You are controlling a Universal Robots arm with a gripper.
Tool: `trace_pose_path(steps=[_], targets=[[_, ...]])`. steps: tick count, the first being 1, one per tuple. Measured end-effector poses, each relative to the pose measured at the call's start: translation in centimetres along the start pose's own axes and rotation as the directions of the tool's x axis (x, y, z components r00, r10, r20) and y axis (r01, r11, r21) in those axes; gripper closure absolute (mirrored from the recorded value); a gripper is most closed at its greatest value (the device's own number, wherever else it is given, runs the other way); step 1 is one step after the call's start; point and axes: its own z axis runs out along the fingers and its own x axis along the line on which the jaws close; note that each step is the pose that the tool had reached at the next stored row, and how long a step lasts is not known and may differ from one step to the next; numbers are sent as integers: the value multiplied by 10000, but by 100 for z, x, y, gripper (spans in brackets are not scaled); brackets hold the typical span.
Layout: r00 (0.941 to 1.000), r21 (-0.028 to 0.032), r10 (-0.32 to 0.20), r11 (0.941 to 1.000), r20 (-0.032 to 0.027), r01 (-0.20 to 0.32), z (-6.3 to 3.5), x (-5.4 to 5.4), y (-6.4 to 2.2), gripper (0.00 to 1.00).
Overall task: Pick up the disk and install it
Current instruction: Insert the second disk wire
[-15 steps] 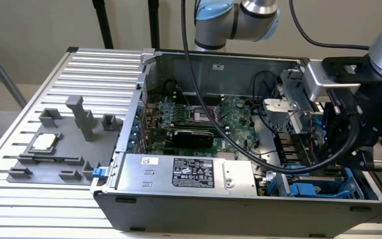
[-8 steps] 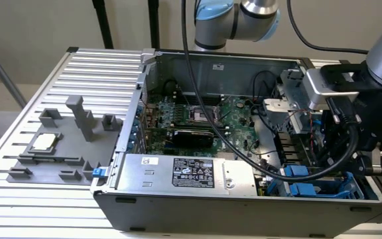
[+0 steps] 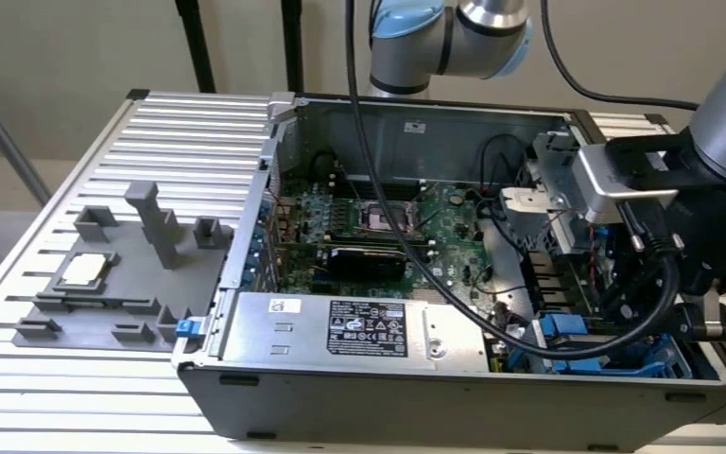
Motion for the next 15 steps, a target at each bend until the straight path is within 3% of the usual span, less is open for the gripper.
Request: trace_pose_path(steps=[4, 9, 15], targets=[[9999, 32, -50, 10000, 89, 50, 35, 11, 3, 84], [9996, 37, -33, 10000, 282, 32, 92, 20, 9, 84], [9996, 37, -31, 10000, 297, 29, 40, 14, -2, 84]])
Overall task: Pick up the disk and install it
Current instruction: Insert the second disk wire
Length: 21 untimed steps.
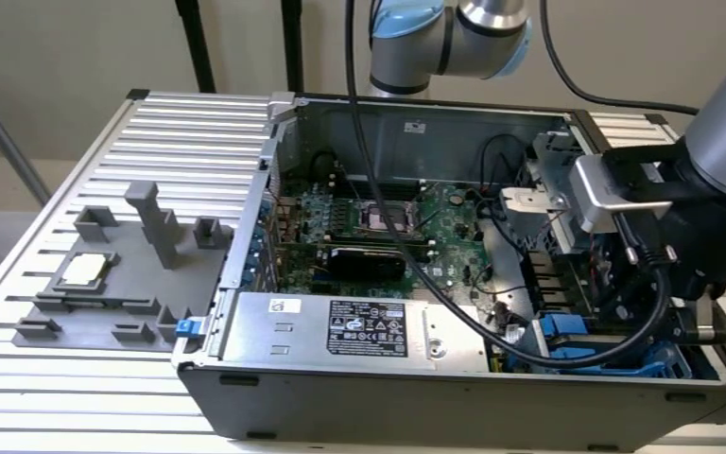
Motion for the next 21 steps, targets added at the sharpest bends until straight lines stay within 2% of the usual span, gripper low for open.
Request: trace_pose_path(steps=[2, 6, 21], targets=[[10000, -1, 0, 10000, 0, 0, -49, -6, -5, 84], [10000, -1, 4, 10000, -1, -4, -57, -1, -7, 84], [10000, 2, 24, 10000, -14, -24, 8, 13, -1, 84]])
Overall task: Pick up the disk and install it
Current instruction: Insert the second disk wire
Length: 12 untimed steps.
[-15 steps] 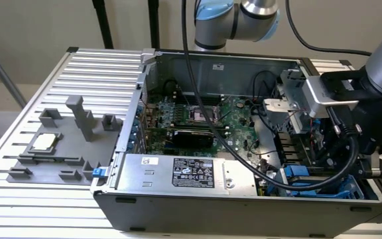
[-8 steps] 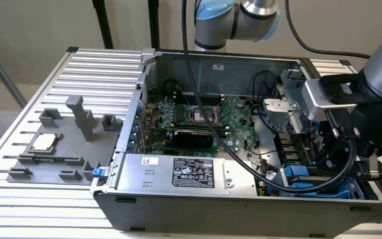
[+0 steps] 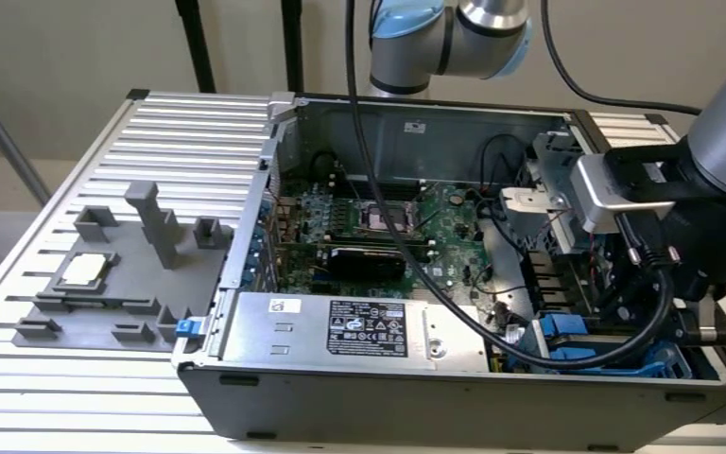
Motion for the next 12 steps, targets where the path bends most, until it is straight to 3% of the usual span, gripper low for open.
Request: trace_pose_path(steps=[12], targets=[[10000, 3, 29, 10000, -24, -29, 20, 2, -1, 84]])
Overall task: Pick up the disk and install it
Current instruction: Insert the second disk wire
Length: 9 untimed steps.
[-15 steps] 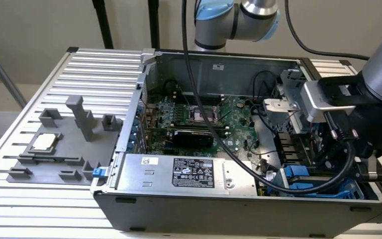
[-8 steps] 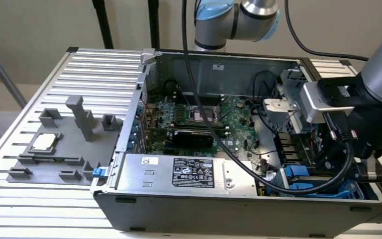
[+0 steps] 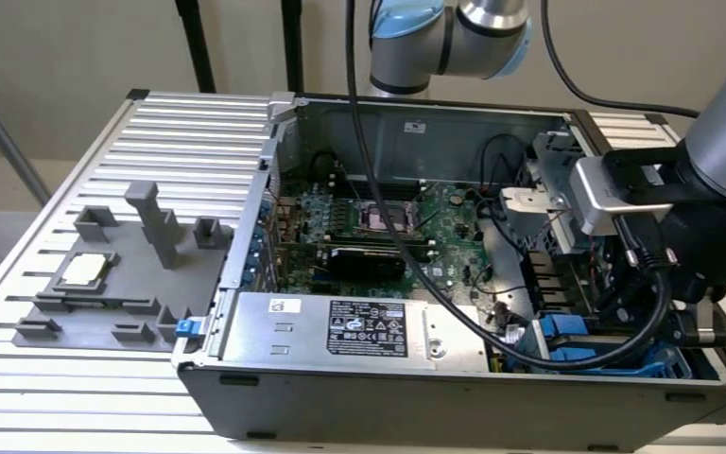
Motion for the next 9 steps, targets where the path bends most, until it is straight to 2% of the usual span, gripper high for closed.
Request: trace_pose_path(steps=[9], targets=[[10000, 1, 4, 10000, -1, -4, 1, -1, -7, 84]])
